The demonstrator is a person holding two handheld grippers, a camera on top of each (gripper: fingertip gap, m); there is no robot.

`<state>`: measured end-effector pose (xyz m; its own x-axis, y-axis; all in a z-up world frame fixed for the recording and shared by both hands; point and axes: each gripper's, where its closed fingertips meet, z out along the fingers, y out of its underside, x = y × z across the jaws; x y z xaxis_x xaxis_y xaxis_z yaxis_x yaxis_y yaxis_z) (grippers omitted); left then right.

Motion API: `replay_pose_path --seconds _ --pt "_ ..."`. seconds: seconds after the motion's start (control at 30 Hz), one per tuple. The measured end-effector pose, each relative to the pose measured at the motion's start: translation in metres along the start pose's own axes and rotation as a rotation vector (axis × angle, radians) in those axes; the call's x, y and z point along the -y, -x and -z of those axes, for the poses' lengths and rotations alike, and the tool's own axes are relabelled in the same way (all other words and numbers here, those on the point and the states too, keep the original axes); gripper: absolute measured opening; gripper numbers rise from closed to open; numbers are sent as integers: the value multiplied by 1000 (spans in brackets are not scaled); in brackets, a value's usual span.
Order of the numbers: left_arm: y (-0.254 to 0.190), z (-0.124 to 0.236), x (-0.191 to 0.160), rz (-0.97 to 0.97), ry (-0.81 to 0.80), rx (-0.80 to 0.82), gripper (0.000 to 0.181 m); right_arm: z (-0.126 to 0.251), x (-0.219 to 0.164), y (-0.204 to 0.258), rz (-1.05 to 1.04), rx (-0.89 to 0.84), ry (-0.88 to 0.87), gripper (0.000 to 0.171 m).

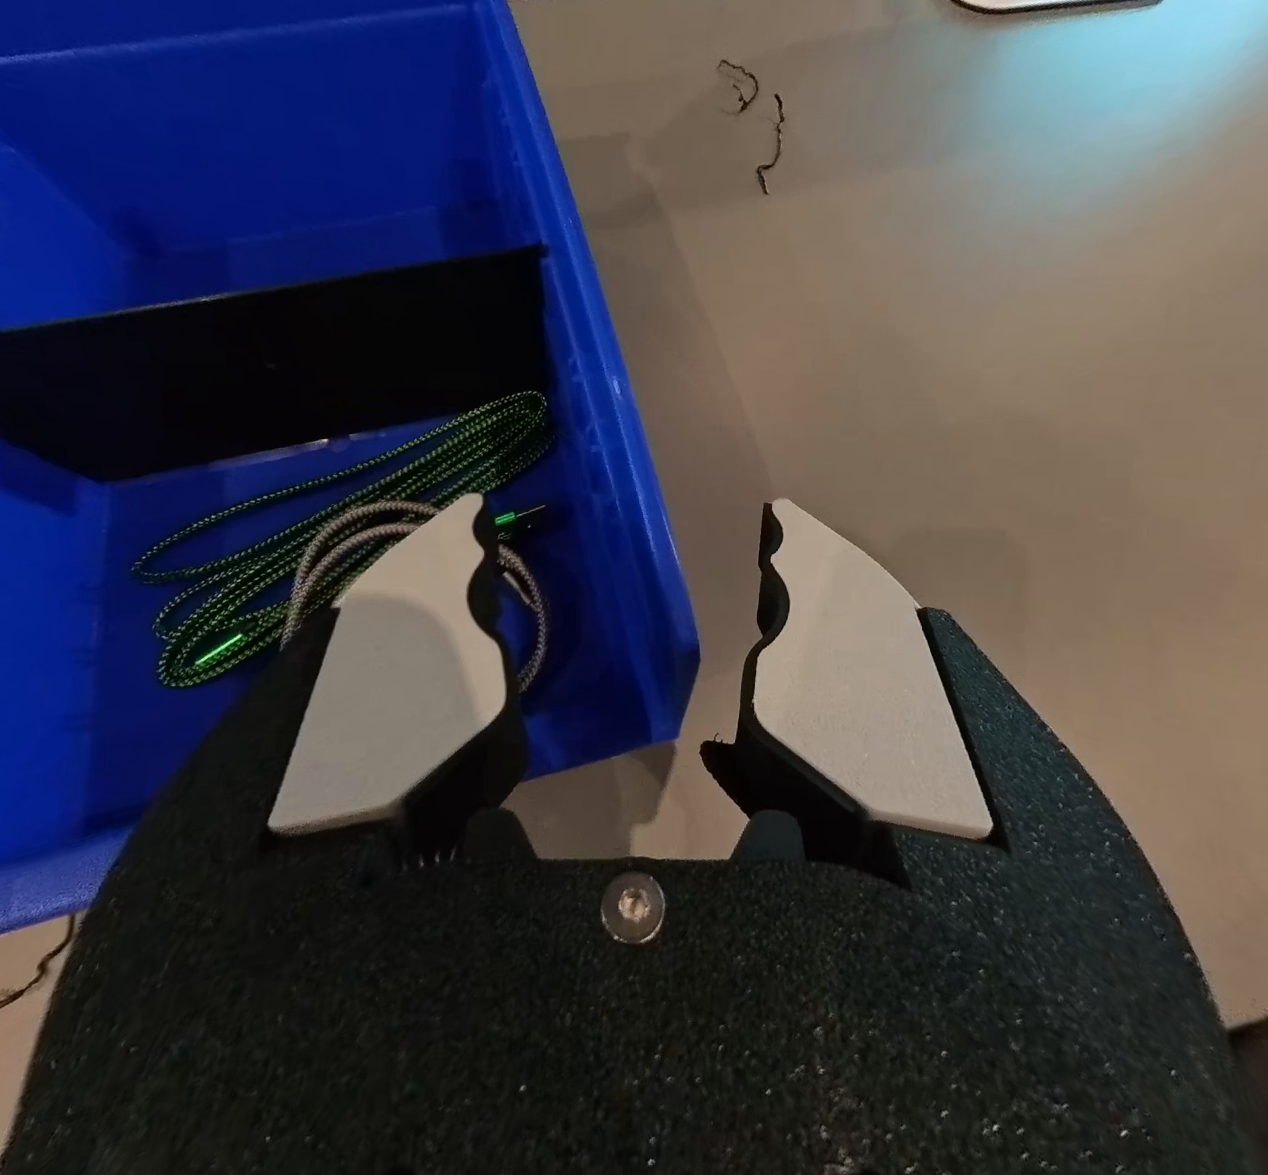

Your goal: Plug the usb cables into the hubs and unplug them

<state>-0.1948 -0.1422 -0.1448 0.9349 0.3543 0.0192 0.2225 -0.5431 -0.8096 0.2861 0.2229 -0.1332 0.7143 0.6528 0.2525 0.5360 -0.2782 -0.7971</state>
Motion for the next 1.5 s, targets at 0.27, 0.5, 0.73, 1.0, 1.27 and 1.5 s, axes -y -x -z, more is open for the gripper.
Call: replay_pose_path --seconds 0.27,0.5,0.73,1.0,1.27,1.5 --pt "-2 -3 1 -9 -11 4 63 9 15 -5 8 -45 -98 49" --pt "-6 -3 7 -22 -33 7 63 25 36 -7 31 -86 -229 49" --pt "-8 6 23 -58 -123 47 64 48 66 11 82 -45 -416 45" --pt "2 53 61 -61 -394 142 62 67 110 80 106 186 -669 39" --pt "3 39 49 -40 -295 133 68 42 114 84 155 74 -564 44" --pt "-2 -18 10 -2 36 55 73 8 18 -7 -68 -99 36 63"
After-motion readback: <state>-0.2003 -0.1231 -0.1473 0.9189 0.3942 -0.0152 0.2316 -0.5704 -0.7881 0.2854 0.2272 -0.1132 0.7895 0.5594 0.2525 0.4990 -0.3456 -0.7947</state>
